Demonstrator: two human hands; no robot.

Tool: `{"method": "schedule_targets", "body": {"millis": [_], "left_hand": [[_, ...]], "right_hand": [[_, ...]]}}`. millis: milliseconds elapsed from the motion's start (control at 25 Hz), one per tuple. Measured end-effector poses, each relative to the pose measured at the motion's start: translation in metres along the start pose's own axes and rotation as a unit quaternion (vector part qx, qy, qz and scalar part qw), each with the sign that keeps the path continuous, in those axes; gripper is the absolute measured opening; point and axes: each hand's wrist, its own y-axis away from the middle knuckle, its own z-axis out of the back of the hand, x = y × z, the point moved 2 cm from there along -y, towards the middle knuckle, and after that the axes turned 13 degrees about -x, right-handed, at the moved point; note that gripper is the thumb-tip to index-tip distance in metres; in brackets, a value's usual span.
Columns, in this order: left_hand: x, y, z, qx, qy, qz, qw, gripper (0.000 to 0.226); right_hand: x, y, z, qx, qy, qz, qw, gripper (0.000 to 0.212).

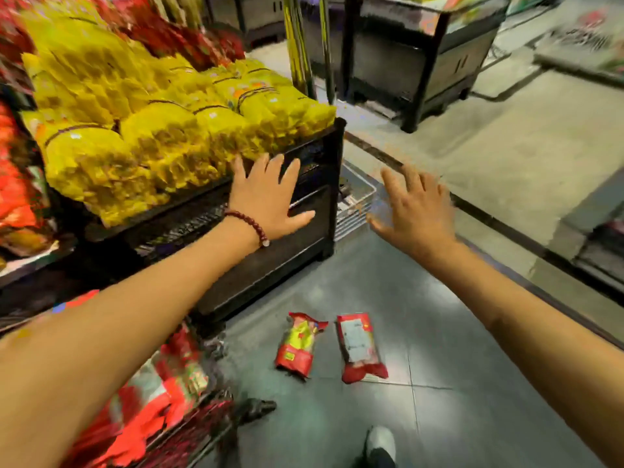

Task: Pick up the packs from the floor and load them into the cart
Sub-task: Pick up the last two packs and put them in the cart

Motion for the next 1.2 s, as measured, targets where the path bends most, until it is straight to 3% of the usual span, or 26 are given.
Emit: {"method": "schedule_targets", "body": {"millis": [240, 400, 600, 720, 880, 1000, 1080, 1200], "left_hand": [[-0.141, -0.038, -0.145, 0.116, 0.034, -0.031, 0.992, 0.095], [-0.166, -0.025, -0.284, 0.195, 0.064, 0.037, 0.978, 0.089], [-0.176, 0.061, -0.536, 0.371, 0.084, 0.164, 0.91, 0.083], [-0.171, 0.123, -0.663, 0.427, 0.093, 0.243, 0.866, 0.087], [-0.17, 0.188, -0.803, 0.443, 0.151, 0.306, 0.829, 0.095], [-0.165, 0.23, -0.869, 0.395, 0.238, 0.423, 0.78, 0.109], [-0.159, 0.253, -0.891, 0.349, 0.259, 0.522, 0.734, 0.09], [-0.156, 0.275, -0.902, 0.339, 0.311, 0.593, 0.661, 0.05]], "right_hand": [[-0.132, 0.041, -0.133, 0.143, 0.015, -0.047, 0.988, 0.084], [-0.167, 0.092, -0.263, 0.25, -0.005, -0.08, 0.965, 0.08], [-0.163, 0.216, -0.479, 0.387, -0.024, -0.136, 0.912, 0.079], [-0.146, 0.283, -0.595, 0.426, -0.038, -0.152, 0.891, 0.081], [-0.133, 0.343, -0.736, 0.434, -0.085, -0.23, 0.867, 0.083], [-0.14, 0.379, -0.811, 0.401, -0.209, -0.397, 0.799, 0.083], [-0.142, 0.399, -0.84, 0.353, -0.314, -0.509, 0.72, 0.078], [-0.136, 0.422, -0.853, 0.347, -0.346, -0.514, 0.703, 0.08]]}}
